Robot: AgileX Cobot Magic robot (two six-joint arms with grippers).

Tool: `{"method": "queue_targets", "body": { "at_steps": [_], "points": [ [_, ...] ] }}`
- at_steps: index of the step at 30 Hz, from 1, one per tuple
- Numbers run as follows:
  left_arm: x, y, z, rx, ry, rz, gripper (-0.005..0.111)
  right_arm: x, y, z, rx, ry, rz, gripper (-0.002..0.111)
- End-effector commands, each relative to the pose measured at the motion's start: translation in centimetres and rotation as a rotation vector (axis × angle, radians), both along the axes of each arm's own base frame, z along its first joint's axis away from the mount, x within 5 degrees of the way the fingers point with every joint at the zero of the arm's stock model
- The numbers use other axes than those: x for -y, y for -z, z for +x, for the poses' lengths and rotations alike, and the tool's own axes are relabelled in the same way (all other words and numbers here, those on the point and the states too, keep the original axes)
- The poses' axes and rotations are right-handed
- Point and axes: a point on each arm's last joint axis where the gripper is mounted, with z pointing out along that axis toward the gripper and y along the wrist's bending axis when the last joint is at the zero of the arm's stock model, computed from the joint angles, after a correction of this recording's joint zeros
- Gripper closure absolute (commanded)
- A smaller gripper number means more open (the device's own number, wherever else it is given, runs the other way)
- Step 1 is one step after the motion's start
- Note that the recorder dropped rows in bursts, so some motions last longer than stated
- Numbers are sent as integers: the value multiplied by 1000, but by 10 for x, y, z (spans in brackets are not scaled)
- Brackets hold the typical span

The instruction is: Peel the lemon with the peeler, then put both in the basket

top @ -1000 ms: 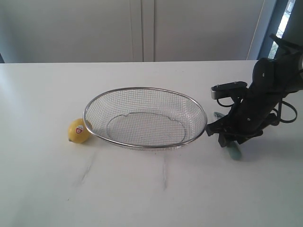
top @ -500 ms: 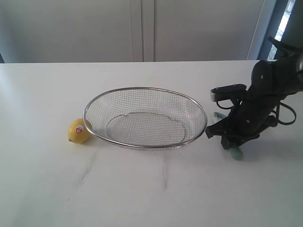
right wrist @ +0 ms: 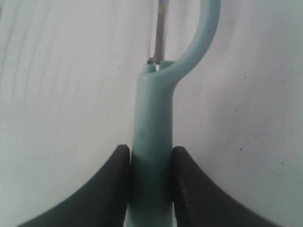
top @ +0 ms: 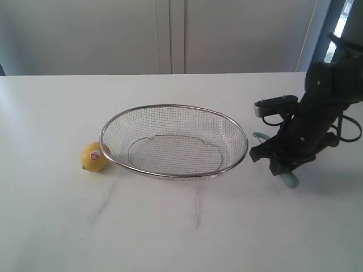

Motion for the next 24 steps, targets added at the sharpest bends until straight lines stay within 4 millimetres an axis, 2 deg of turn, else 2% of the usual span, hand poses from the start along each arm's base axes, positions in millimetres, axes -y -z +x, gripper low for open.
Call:
{"method": "queue_targets", "body": {
  "at_steps": [1, 10, 14, 19, 24],
  "points": [
    [0, 1, 0, 4, 4, -5, 106, 2, -37, -5, 73, -5, 6, 108],
    [0, 1, 0, 4, 4, -5, 106, 5, -101, -31, 169, 41, 54, 108],
    [0, 1, 0, 4, 4, -5, 106, 8, -128, -53, 240, 45, 78, 108],
    [0, 1, 0, 4, 4, -5, 106, 11, -153, -88, 327, 52, 145, 108],
    [0, 1, 0, 4, 4, -5, 106, 15, -176, -109, 438, 57, 170, 108]
  ]
}}
